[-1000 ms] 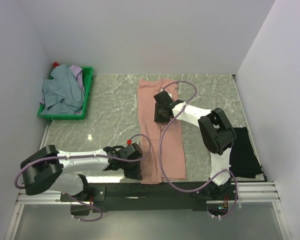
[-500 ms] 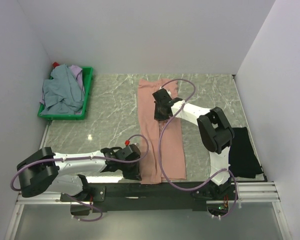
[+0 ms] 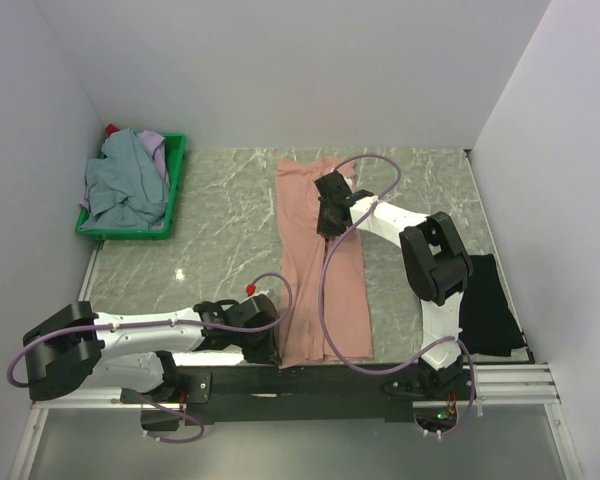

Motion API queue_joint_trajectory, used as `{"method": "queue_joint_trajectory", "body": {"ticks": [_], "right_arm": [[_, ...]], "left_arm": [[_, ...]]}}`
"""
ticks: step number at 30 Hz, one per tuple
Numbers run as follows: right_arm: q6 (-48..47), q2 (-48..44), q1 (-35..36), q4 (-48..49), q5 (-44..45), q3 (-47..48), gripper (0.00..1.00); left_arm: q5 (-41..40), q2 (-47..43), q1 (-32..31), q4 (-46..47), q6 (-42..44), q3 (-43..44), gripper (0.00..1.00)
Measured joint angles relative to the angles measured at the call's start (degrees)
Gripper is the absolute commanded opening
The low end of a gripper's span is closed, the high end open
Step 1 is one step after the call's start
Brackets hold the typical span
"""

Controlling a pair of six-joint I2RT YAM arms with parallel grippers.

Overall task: Fold and stack the t-shirts
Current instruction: Fold the tshirt

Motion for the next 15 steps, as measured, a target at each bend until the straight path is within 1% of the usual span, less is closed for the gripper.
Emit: {"method": "queue_joint_trajectory", "body": {"ticks": [10, 12, 13, 14, 15], "right_arm": [[0.00, 0.00, 0.02, -0.87, 0.00, 0.20, 0.00], [0.00, 0.00, 0.02, -0.98, -0.07, 0.20, 0.07], [0.04, 0.00, 0.02, -0.96, -0.24, 0.20, 0.21], [0.15, -0.04, 0.02, -0.92, -0.46, 0.13, 0.28], [-0.15, -0.20, 0.02, -0.72, -0.55, -0.09, 0.39]], "left_arm": [[-0.52, -0.09, -1.40, 0.63, -0.85, -0.46, 0.01], [-0.52, -0.42, -1.51, 1.05, -1.29, -1.16, 0.01], [-0.52, -0.61, -1.51, 1.11, -1.46, -1.46, 0.01], [-0.55, -0.76, -1.51, 1.11, -1.55, -1.64, 0.01], [-0.52, -0.90, -1.51, 1.03, -1.68, -1.73, 0.01]]}}
